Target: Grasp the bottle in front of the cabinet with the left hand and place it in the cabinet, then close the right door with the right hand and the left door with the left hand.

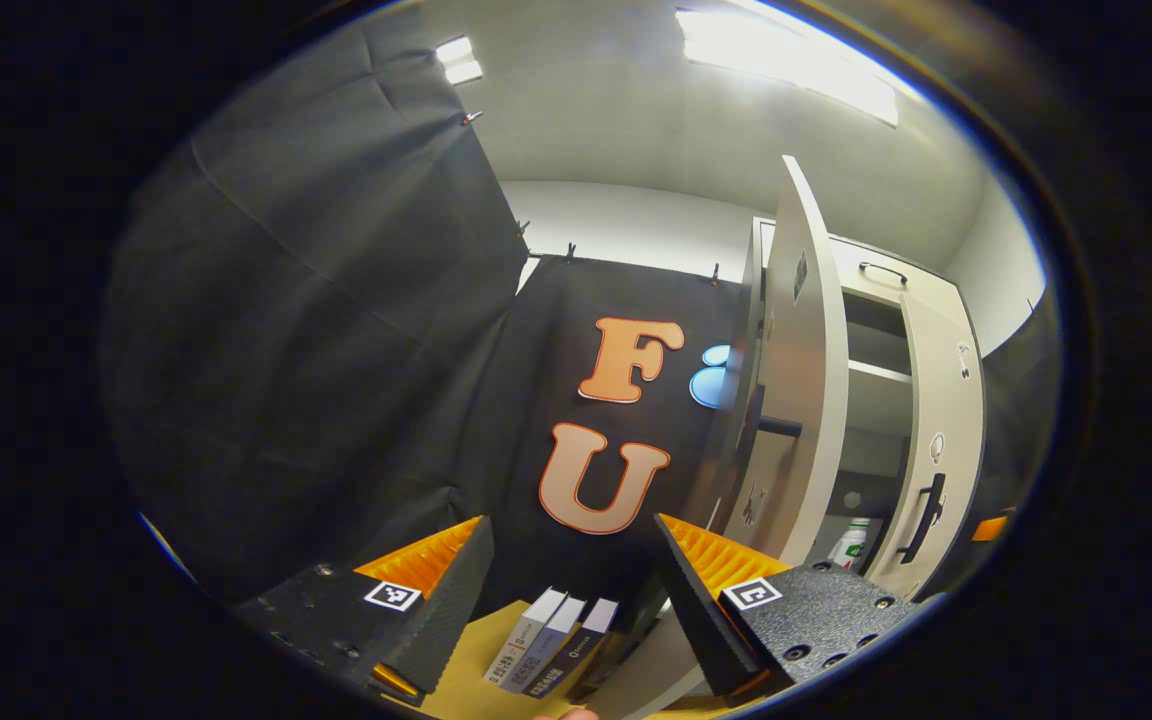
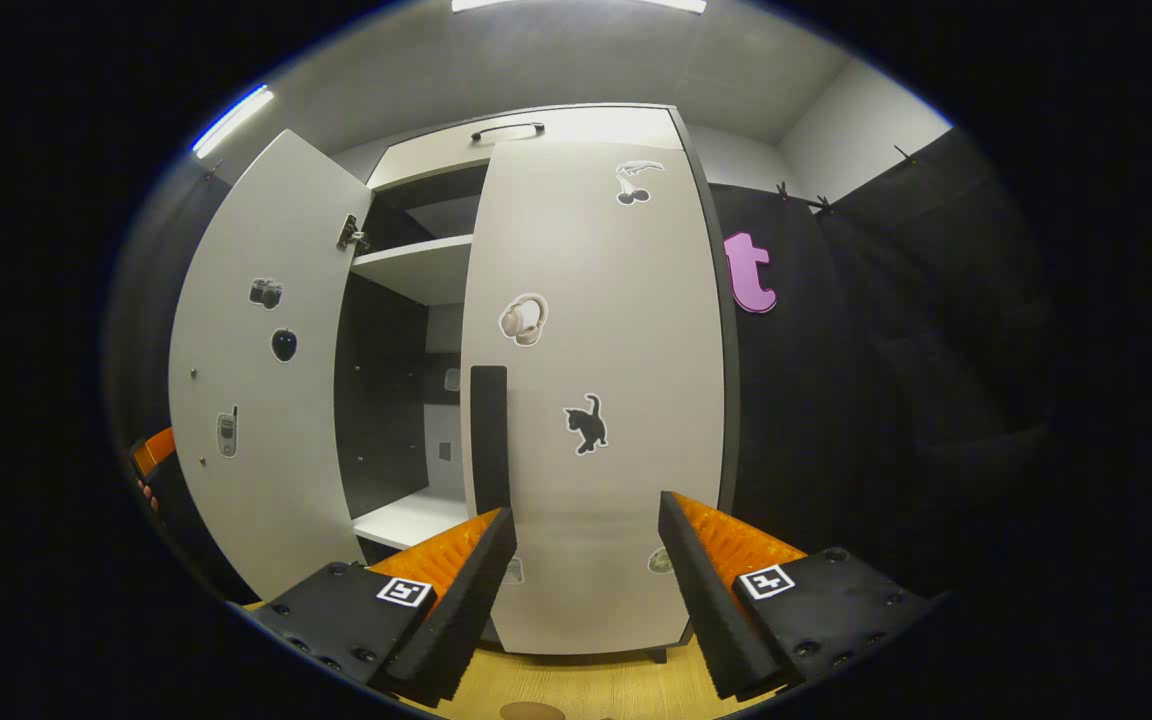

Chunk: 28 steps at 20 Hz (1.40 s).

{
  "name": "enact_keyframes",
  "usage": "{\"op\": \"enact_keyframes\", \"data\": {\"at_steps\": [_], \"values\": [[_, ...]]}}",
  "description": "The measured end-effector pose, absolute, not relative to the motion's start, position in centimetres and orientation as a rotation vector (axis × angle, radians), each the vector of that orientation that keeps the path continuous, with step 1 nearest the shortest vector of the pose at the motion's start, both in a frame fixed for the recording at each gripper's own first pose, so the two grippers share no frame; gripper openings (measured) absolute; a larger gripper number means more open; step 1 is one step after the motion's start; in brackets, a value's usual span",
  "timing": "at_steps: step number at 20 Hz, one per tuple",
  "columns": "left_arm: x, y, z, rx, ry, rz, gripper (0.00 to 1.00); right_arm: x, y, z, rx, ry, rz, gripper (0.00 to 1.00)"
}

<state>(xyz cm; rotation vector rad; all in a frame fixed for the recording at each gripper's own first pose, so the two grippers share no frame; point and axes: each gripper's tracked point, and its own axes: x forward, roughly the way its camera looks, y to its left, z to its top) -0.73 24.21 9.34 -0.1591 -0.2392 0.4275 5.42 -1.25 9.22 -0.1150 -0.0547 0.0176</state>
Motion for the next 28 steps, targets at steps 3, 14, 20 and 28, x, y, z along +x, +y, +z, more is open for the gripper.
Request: {"op": "enact_keyframes", "data": {"at_steps": [3, 14, 20, 28], "values": [[0.0, 23.3, 8.8, -0.14, -0.216, 0.419, 0.92, 3.6, -2.4, 8.3, -0.086, -0.055, 0.015, 0.95], [0.0, 19.7, 9.1, -0.039, -0.207, 0.412, 0.92, 0.9, -7.9, 5.4, -0.038, -0.009, -0.025, 0.95], [0.4, 15.7, 9.0, -0.023, -0.201, 0.351, 0.87, 0.8, -10.2, 4.6, -0.046, 0.013, -0.055, 0.95], [3.6, 7.5, 8.0, -0.053, -0.178, 0.161, 0.92, -0.4, -11.6, 4.8, -0.037, 0.008, -0.078, 0.95]]}}
